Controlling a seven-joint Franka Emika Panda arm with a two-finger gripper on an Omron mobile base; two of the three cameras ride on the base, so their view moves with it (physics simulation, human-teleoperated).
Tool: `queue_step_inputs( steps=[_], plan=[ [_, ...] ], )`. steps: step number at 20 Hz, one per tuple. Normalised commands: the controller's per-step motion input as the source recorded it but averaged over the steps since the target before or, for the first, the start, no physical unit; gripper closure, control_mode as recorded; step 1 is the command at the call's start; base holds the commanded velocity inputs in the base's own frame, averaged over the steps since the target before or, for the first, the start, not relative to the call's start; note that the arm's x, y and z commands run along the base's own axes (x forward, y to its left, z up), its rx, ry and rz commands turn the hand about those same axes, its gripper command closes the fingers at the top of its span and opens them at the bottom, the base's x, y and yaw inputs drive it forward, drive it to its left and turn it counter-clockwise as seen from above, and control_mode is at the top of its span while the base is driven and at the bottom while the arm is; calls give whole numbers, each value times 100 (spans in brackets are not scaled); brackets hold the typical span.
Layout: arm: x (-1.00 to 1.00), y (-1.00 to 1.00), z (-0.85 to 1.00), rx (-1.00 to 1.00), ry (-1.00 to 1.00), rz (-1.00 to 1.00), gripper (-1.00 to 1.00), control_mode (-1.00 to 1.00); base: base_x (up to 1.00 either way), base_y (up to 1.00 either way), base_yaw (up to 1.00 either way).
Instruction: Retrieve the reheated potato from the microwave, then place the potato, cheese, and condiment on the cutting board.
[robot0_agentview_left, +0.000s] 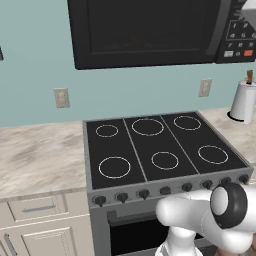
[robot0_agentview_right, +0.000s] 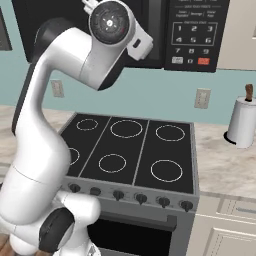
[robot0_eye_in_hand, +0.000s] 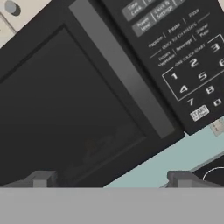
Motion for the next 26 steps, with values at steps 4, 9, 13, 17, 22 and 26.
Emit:
queue_step_inputs(
  steps=[4,9,13,17,22,26],
  plan=[
    [24,-8,-9,0,-4,11,-100,-100,0,0,0],
    [27,-15,-12,0,-3,10,-100,-100,0,0,0],
    [33,-9,-6,0,0,8,-100,-100,0,0,0],
    [33,-1,-4,0,0,6,-100,-100,0,0,0],
    [36,0,-1,0,0,4,-100,-100,0,0,0],
    [38,-1,0,1,0,4,-100,-100,0,0,0]
  ],
)
